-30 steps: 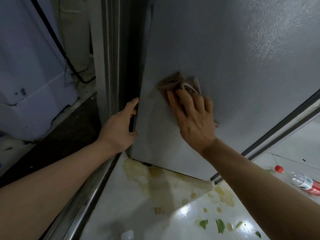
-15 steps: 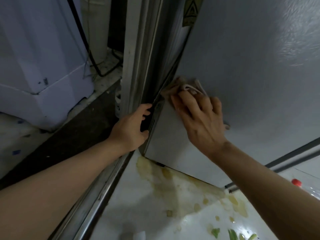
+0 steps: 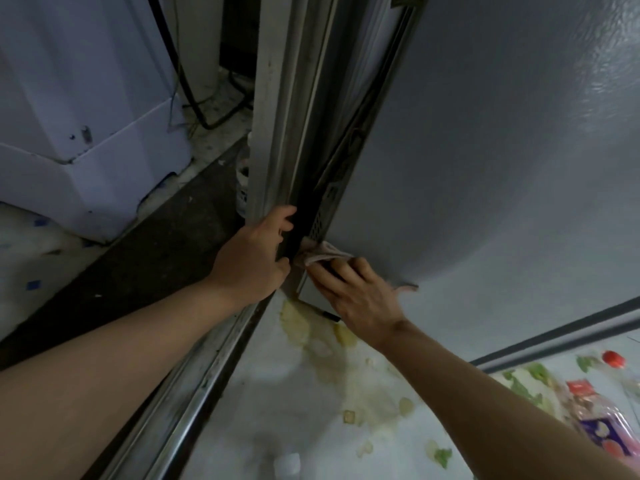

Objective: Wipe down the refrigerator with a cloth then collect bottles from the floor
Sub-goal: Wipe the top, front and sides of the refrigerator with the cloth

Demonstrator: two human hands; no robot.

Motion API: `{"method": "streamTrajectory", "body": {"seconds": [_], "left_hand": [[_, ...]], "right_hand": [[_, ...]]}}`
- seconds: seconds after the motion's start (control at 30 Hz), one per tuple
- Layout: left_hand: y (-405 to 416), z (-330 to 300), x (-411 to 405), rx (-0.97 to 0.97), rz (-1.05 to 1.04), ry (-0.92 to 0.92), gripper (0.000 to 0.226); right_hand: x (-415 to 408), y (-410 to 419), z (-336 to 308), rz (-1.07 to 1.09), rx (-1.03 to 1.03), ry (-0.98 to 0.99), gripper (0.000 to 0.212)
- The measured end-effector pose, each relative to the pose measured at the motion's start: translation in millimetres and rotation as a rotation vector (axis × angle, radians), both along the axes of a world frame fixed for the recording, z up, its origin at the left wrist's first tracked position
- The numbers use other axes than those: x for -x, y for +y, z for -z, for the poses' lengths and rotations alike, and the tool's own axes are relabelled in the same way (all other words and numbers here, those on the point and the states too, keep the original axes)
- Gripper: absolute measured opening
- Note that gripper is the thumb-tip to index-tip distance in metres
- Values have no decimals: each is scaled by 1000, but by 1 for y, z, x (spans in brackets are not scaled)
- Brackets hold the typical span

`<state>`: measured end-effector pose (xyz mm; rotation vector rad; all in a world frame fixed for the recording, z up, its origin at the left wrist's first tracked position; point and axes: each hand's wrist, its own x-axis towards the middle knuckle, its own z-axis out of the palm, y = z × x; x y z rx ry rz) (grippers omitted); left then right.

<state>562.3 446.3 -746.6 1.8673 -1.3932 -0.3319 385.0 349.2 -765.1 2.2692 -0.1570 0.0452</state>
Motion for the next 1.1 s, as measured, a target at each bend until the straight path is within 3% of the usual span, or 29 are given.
{"method": "streamTrajectory", "body": {"seconds": [0.1, 0.27, 0.33, 0.4, 0.53, 0.6, 0.67, 0.8, 0.9, 0.97, 1.1], "left_hand": [[-1, -2, 5, -4, 28, 7, 70], [-11, -1, 26, 10, 82, 52, 71], [-16, 0, 35, 11, 82, 94, 75], [-19, 2, 42, 26, 62, 126, 78], [-17, 6, 49, 37, 42, 140, 84], [-17, 8, 50, 13, 31, 141, 87], [-17, 10, 52, -2, 31, 181, 90], [-20, 17, 57, -19, -3, 261, 97], [-23, 23, 64, -10, -39, 257, 101], [-23, 25, 67, 2, -48, 268, 104], [-21, 30, 67, 3, -25, 280, 104]], "right_hand": [[10, 3, -12, 25, -4, 13, 49], [49, -22, -62, -142, -79, -465, 32], [62, -28, -61, -154, -84, -543, 30], [71, -29, -41, -129, -105, -491, 32], [88, -21, 6, -38, -127, -68, 40], [89, -16, 10, 12, -150, 25, 47], [92, -17, 1, -33, -142, -18, 39], [116, -34, -40, -166, -125, -403, 25], [132, -42, -40, -170, -95, -496, 23], [139, -42, -23, -152, -110, -417, 27], [152, -32, 5, 10, -167, 9, 53]]}}
